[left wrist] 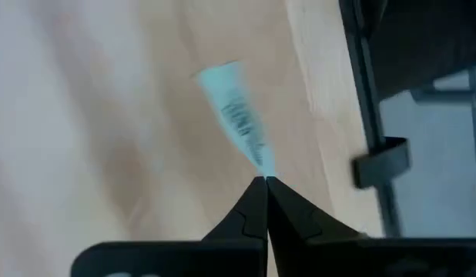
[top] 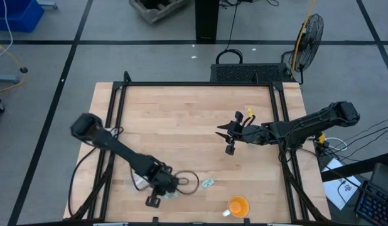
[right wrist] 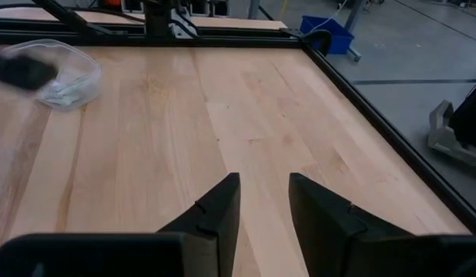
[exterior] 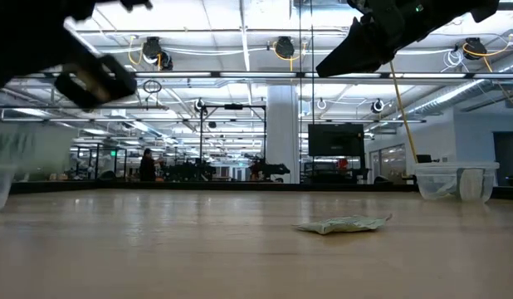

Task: Pick and place Stevia / Truvia into bins
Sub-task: Put the white stevia packet into the rectangle transparent container

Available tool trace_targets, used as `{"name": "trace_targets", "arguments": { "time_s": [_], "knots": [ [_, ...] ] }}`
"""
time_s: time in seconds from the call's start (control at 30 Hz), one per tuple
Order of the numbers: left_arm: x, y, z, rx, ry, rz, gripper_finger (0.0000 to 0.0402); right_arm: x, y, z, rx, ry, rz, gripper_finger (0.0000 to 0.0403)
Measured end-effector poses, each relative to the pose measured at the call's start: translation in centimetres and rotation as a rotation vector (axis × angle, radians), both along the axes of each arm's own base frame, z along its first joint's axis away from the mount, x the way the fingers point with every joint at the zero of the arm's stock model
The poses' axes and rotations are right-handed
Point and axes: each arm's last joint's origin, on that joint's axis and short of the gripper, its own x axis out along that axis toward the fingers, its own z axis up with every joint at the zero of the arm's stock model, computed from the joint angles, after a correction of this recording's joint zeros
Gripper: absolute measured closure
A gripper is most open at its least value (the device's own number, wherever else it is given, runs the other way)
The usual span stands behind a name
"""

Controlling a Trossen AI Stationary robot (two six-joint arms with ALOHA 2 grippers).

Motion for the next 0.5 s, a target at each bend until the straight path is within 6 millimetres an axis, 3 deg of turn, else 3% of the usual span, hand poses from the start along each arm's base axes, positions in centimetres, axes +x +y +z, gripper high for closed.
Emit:
{"name": "trace_targets", "arguments": {
  "time_s": [0.3, 0.5],
  "knots": [
    [-5.1, 4.1, 6.9, 0.193, 0.043, 0.417, 0.0396, 0.0, 0.0, 0.0, 0.0, 0.0, 0.0, 0.0298],
    [-7.0, 5.0, 7.5, 0.26, 0.129, 0.519, 0.0397, 0.0, 0.0, 0.0, 0.0, 0.001, 0.0, 0.0298]
  ]
}}
